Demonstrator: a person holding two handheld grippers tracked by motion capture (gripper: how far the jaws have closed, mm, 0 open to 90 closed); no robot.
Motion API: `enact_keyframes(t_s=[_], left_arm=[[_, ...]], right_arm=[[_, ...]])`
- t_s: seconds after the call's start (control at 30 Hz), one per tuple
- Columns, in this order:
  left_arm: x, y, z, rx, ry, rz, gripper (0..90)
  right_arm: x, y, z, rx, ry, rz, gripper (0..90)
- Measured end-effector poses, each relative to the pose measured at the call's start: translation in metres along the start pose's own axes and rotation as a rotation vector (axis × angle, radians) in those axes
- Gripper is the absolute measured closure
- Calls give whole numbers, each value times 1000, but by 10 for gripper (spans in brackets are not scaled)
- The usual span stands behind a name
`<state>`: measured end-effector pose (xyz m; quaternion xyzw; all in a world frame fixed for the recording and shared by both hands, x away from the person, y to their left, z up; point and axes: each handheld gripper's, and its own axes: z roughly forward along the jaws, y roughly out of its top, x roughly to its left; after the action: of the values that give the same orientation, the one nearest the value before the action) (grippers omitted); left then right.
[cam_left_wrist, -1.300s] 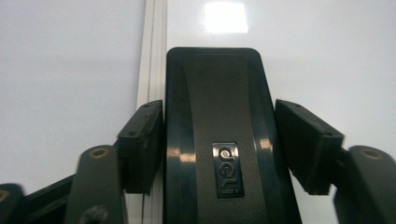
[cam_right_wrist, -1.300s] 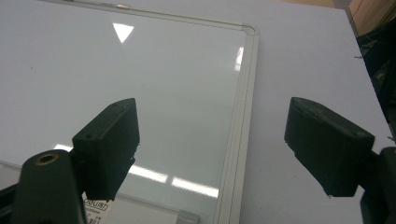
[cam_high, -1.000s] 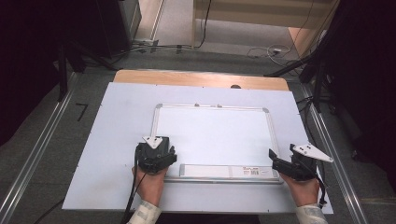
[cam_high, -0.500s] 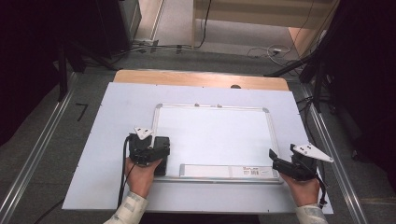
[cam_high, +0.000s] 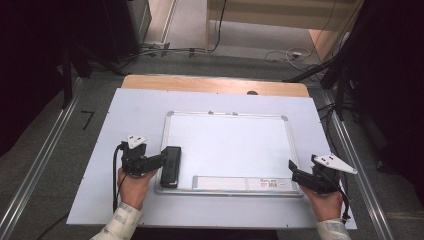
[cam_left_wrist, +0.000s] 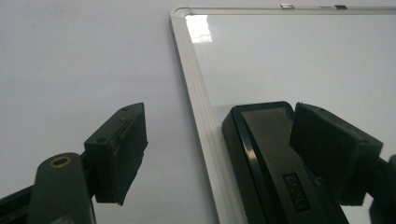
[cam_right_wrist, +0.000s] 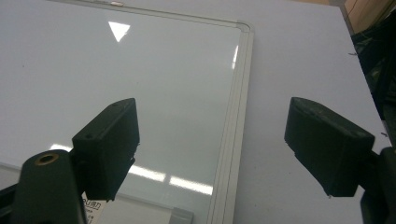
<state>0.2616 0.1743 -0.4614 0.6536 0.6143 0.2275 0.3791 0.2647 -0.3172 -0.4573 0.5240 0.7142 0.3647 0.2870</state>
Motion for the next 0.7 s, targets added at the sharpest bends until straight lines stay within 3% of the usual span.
enact_keyframes(t_s=[0.7], left_arm=[[2,6,-8,-32,-32,-14,193]], right_arm=[[0,0,-1,2,-5,2,166]])
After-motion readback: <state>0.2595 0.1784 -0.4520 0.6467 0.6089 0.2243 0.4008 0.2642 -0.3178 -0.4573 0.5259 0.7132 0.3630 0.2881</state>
